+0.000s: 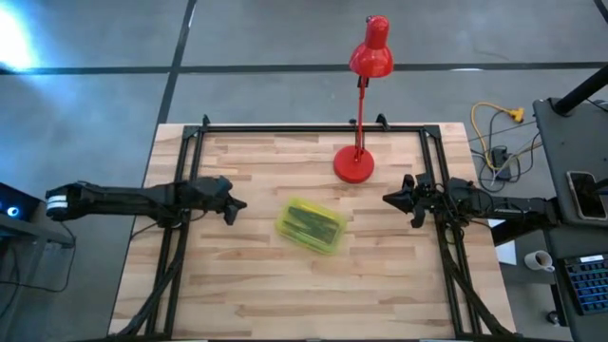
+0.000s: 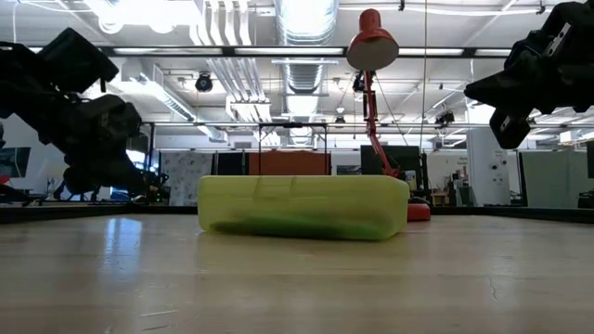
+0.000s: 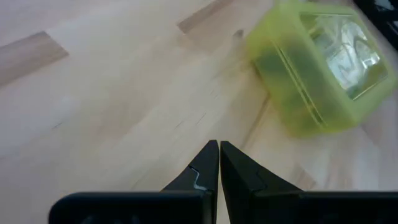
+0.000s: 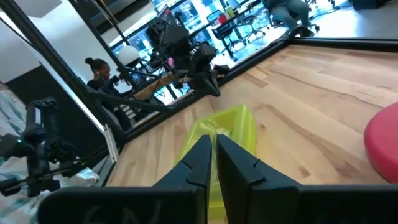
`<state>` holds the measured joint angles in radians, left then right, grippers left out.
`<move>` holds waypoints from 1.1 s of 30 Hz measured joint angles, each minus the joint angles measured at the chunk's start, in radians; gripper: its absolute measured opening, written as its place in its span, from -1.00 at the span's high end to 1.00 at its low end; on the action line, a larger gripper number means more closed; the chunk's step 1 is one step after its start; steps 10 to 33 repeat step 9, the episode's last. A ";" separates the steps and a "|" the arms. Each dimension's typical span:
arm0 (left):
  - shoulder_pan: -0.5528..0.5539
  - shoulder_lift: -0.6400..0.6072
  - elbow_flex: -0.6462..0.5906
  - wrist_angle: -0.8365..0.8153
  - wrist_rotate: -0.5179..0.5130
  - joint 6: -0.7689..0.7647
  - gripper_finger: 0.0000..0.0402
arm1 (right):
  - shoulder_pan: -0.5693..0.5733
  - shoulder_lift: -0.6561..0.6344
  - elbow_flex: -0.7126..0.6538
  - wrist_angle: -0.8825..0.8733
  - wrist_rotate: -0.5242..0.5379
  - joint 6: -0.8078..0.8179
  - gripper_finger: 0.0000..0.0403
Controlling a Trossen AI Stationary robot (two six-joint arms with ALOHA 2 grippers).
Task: Pick & place school supplies into a supply box
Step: Return to Home Position
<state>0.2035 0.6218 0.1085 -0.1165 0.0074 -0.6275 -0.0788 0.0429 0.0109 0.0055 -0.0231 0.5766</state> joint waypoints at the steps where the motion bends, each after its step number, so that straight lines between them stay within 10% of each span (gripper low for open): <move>1: 0.000 0.010 0.000 0.003 0.000 0.000 1.00 | 0.000 0.000 0.000 0.000 0.000 0.000 0.91; 33: 0.000 0.089 0.000 0.002 0.000 0.000 1.00 | 0.000 0.000 0.000 0.000 0.000 0.000 0.91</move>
